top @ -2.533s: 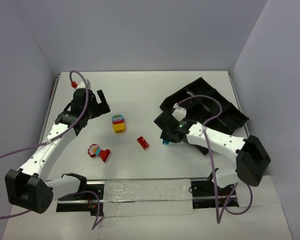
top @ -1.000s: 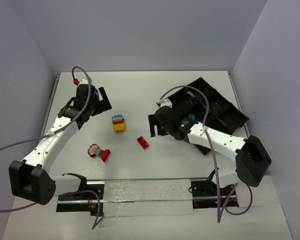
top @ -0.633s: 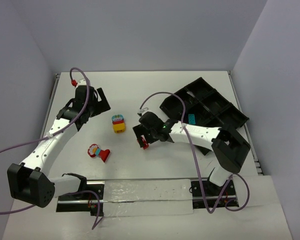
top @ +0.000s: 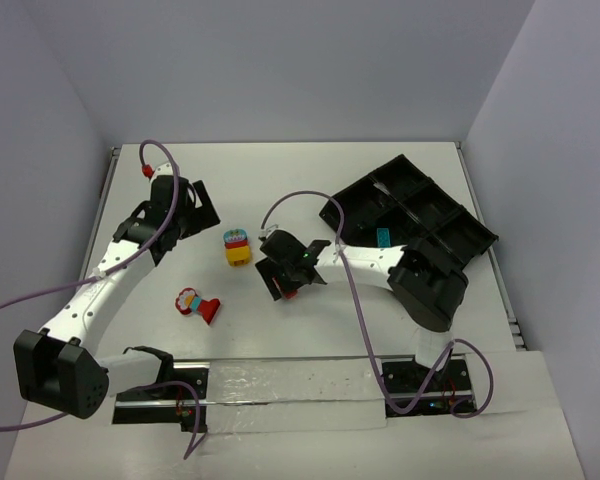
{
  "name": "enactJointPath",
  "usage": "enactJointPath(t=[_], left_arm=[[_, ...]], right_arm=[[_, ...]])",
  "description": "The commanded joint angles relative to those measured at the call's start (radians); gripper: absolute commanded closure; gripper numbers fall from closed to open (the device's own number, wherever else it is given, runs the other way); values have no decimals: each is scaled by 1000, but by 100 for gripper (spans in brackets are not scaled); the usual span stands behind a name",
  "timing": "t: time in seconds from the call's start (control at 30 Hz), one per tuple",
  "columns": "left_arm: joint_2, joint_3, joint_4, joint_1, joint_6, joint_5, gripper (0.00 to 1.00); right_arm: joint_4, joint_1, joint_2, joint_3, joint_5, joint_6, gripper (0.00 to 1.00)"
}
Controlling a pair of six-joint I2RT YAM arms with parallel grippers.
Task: Sort the legos into containers by color
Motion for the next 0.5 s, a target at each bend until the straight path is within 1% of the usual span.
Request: enactJointPath(t=[0.0, 0.03, 0.13, 0.23, 0.3, 0.37, 0.43, 0.47], left_arm=[[-25, 21, 10, -2, 10, -10, 1], [-26, 19, 9, -2, 10, -10, 1], [-25, 18, 12, -2, 13, -16, 1], [-21, 22, 9, -2, 17, -22, 1], [-18, 24, 7, -2, 17, -28, 1], [-19, 27, 4, -2, 17, -40, 1], [-22, 27, 6, -2, 19, -43, 1], [-26, 28, 7, -2, 17, -46, 1]], right_arm=[[0, 8, 16, 32, 26, -7, 31], [-1, 8, 20, 32, 30, -4, 32], [-8, 10, 36, 40, 49, -3, 41], [-19, 10, 32, 47, 83, 2, 53], [-28, 9, 14, 54, 97, 9, 55], [-51, -2, -14, 74, 132, 19, 61], [-74, -31, -28, 96, 138, 36, 61], [-91, -68, -42, 118, 137, 54, 61]])
